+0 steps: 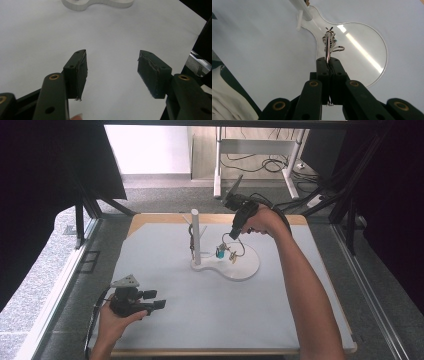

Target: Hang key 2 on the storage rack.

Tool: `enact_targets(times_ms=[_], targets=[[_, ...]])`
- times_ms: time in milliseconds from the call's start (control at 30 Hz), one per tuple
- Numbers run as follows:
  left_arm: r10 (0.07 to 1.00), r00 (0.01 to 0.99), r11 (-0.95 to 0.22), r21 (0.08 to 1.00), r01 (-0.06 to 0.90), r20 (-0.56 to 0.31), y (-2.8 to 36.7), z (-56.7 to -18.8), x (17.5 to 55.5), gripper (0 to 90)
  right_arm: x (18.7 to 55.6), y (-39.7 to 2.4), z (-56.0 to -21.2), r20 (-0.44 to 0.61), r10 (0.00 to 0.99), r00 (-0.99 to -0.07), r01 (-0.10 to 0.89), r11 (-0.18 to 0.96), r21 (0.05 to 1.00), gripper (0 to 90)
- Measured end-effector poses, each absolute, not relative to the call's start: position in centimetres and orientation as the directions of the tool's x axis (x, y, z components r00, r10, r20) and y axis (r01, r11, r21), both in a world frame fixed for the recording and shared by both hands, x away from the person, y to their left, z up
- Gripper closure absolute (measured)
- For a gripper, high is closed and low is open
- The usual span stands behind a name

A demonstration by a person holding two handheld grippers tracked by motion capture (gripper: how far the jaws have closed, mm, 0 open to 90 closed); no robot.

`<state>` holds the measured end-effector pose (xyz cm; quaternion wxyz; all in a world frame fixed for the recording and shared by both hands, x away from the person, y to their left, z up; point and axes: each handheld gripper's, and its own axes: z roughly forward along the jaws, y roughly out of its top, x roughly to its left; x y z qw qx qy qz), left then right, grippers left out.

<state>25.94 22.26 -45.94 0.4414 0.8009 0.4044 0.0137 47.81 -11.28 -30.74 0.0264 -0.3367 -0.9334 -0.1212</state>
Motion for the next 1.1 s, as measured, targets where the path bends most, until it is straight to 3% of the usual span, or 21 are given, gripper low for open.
enact_targets(times_ms=[1100], targets=[[0.645, 0.678, -0.273, 0.722, 0.635, -0.353, 22.3, -45.8, 26.1, 41.5, 50.7, -8.9, -31.8, 0.112, 0.657, -0.746, 0.659, 0.703, 0.266, 87.7]])
